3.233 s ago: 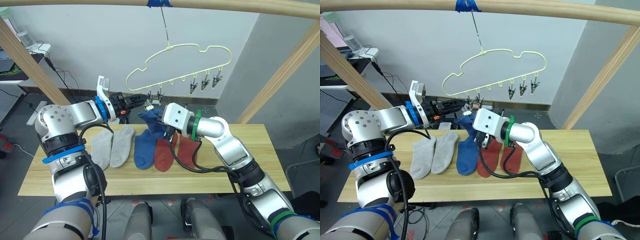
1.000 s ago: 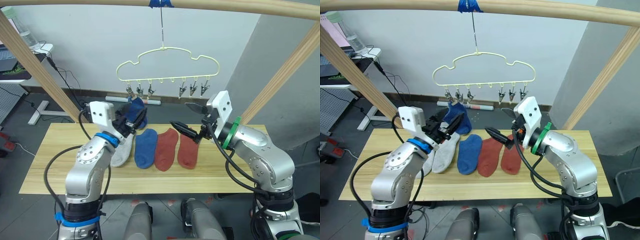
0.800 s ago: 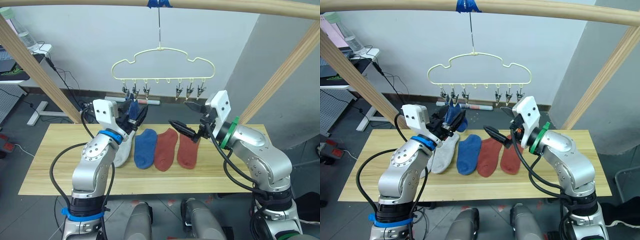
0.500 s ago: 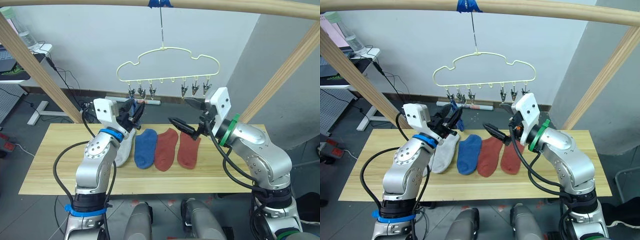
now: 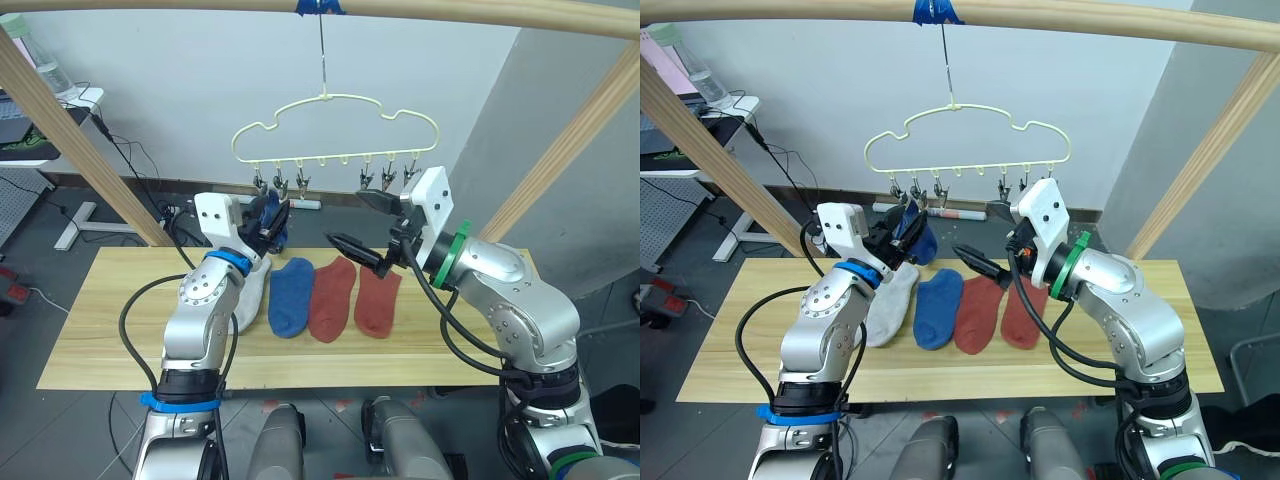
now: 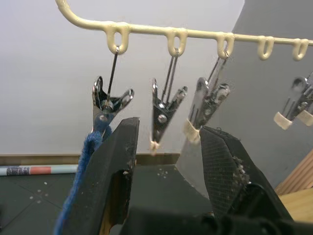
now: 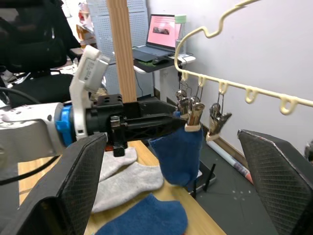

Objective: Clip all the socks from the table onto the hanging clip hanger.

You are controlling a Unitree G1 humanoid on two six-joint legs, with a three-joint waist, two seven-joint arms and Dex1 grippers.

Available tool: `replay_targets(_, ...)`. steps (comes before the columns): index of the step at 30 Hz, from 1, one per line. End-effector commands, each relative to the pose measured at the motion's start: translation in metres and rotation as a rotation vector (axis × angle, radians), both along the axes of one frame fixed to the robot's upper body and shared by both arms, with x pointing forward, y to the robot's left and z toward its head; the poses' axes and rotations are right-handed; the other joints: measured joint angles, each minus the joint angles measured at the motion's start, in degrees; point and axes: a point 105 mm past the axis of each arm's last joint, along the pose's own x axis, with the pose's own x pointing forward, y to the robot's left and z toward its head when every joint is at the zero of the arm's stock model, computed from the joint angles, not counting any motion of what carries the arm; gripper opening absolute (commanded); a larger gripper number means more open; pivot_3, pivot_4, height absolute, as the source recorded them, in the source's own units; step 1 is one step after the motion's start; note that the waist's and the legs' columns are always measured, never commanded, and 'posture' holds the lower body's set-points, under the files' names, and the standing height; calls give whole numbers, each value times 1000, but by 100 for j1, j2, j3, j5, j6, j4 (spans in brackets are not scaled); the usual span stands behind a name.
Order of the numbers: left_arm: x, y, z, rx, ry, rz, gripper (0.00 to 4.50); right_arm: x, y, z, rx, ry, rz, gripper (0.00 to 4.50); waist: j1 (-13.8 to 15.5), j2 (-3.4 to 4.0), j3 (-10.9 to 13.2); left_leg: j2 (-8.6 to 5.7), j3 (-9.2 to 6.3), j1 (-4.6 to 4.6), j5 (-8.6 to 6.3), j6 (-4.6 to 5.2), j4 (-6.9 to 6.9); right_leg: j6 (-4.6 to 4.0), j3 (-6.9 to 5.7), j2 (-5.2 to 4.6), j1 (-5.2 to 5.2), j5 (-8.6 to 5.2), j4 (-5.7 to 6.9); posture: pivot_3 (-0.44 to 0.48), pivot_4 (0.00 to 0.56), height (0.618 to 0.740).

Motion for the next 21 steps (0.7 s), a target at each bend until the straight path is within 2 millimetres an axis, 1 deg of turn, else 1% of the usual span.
replay_targets(1,3,-2,13,7,-62,7,2149,-7,3,13,11,-62,20,4500,0,0,0,0,0,0,0,0,0,0,0,0,0,0,0,-35,222,740)
replay_targets(8,11,-4,13,13,-72,4,2149,-6,1,17,13,-62,3,4500,-8,0,0,0,0,0,0,0,0,0,-1,0,0,0,0,-44,225,740)
replay_targets(21,24,-8,19,27,-97,-7,2149,-4,0,18,16,-61,-10,4500,-11,0,0,0,0,-1,0,0,0,0,-2,0,0,0,0,-52,229,740)
